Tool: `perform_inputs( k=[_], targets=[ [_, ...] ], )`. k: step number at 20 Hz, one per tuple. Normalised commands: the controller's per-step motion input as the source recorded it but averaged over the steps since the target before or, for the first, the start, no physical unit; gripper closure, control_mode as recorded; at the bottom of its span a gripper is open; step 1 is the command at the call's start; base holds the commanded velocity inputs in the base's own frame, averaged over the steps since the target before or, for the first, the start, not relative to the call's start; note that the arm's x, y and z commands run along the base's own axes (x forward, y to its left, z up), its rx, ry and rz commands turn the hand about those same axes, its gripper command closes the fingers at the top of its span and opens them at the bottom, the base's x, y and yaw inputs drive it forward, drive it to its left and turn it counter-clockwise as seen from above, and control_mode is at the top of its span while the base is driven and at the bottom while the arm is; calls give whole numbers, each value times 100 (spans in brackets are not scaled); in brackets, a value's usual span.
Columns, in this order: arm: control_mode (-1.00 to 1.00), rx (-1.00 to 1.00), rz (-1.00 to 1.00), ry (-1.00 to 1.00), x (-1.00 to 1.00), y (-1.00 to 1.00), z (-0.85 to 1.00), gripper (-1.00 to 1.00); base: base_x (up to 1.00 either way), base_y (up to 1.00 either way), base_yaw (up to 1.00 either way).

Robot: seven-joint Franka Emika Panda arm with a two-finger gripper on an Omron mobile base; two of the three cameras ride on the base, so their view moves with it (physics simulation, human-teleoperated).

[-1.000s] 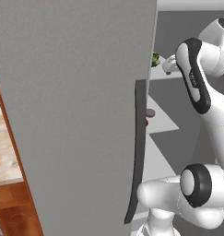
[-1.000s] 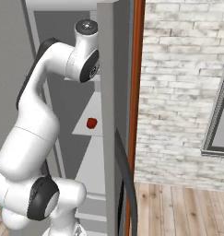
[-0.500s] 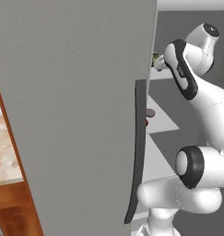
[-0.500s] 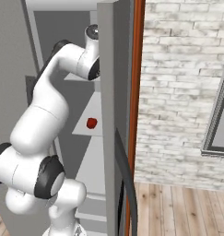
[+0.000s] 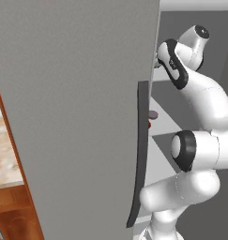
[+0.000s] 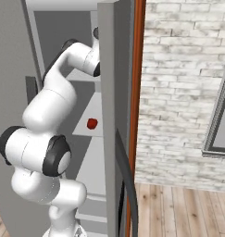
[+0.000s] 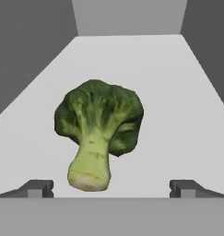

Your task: Take the bell pepper, eggplant, and broccoli from the freezer and place them in the bowl on the counter.

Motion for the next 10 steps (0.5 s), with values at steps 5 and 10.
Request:
perform_inputs(
  k=[5,10],
  targets=[
    [-100,0,0,0,42,0,0,-100,0,0,0],
    [-100,0,0,0,35,0,-3,-100,0,0,0]
  ],
)
